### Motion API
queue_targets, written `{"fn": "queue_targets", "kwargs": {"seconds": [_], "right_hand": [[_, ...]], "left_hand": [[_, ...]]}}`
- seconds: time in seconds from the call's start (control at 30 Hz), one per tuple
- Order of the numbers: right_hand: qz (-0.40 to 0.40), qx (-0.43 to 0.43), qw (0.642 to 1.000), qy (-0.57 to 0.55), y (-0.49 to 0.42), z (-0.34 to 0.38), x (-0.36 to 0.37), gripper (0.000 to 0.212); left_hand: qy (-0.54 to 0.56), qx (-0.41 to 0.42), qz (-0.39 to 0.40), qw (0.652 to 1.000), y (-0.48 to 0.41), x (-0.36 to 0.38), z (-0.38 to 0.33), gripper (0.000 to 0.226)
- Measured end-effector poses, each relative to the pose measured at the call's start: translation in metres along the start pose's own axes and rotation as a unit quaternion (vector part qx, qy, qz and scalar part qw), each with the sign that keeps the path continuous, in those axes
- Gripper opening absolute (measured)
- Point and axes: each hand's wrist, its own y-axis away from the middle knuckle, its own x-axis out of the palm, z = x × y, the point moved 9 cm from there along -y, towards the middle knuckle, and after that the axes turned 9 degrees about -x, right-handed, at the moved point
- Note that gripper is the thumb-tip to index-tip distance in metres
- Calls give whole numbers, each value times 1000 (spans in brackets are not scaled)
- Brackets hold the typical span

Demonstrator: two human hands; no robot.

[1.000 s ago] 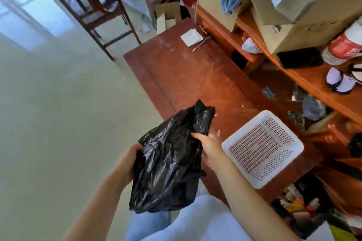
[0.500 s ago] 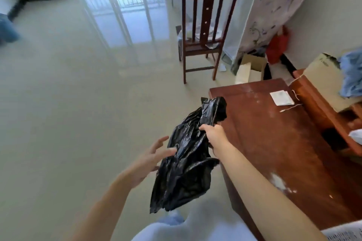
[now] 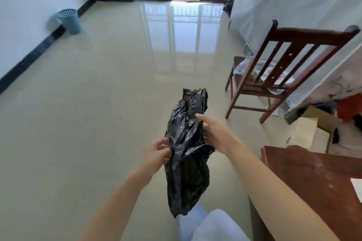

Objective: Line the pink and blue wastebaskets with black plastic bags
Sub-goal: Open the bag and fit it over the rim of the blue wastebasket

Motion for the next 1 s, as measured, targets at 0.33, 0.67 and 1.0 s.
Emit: {"fn": "queue_targets", "kwargs": {"seconds": [0.33,0.67,1.0], "right_hand": [[187,18,972,140,-173,117,56,66],[42,-83,943,318,-388,209,126,17],[69,-87,934,341,-628,283,307,8]], "left_hand": [[175,0,-33,984,-141,-75,-165,18],[144,-77,-176,971,-290,-239,-220,22],[-8,-15,9,1000,-432,-379,-388,86]]}}
